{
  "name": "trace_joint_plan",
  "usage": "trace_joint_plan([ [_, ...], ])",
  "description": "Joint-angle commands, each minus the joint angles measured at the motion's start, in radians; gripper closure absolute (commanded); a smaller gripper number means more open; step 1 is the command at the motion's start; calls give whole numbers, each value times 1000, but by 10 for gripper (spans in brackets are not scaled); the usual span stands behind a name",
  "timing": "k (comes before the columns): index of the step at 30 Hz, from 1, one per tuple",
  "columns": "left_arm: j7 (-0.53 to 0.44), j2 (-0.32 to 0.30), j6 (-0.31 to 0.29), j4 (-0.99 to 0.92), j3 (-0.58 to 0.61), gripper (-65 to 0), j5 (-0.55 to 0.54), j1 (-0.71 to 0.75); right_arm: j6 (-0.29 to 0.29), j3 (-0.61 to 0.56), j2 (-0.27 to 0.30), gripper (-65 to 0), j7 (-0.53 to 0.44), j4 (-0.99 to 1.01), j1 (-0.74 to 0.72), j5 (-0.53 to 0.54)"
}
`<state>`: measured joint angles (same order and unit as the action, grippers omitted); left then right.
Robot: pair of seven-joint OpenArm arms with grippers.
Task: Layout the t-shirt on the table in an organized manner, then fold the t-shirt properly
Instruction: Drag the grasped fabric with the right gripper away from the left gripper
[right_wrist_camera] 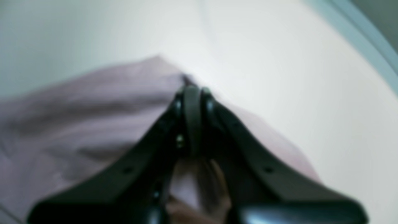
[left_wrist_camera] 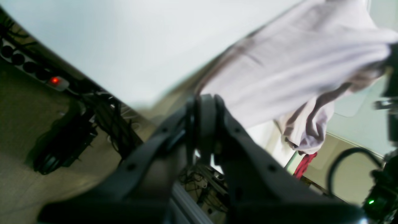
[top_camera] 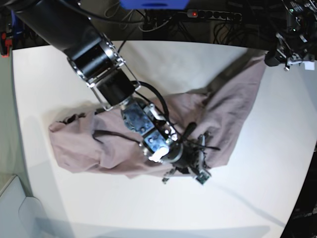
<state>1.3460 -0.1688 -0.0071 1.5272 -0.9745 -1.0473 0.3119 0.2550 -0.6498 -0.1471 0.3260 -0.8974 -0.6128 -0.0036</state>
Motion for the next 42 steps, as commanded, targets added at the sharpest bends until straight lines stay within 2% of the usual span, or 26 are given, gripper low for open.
trace_joint_plan([
  [1,2,-16,8,14,-4,-3,-23,-1,-13,-14,-10,-89,-34,-21,-42,3],
  [5,5,-16,8,14,-4,-3,-23,-1,-18,-38,-10,-260,-34,-72,-26,3],
  [8,5,-18,8,14,-4,-3,-23,-1,-79,3,-10,-360,-28,-159,-22,3],
  [10,2,-18,8,14,-4,-3,-23,-3,-112,83,-10,-410,-23,-246,4,-2],
  [12,2,-19,8,14,-5,-3,-23,-12,-133,184,48,-435,32,-342,50,-2],
  [14,2,-22,8,12,-10,-3,-23,-23,-133,307,108,-437,104,-426,113,0],
  [16,0,-25,8,12,-11,-3,-24,-24,-133,425,159,-437,135,-480,187,1],
  [20,0,-27,8,12,-11,-3,-21,-59,-132,623,252,-437,137,-572,356,3],
  [22,0,-27,8,12,-11,-3,-23,-81,-121,712,266,-437,135,-610,433,3],
  [26,2,-28,9,12,-11,-3,-23,-105,-27,852,261,-436,135,-705,577,3],
  [29,3,-28,9,12,-11,-3,-21,-129,34,901,235,-436,138,-776,655,3],
  [33,2,-28,12,12,-8,-3,-21,-139,37,944,205,-436,138,-842,744,3],
  [37,5,-28,17,12,-8,-3,-21,-152,37,936,188,-436,137,-826,795,4],
  [42,5,-28,17,12,-10,-3,-21,-153,37,936,174,-436,126,-722,762,4],
])
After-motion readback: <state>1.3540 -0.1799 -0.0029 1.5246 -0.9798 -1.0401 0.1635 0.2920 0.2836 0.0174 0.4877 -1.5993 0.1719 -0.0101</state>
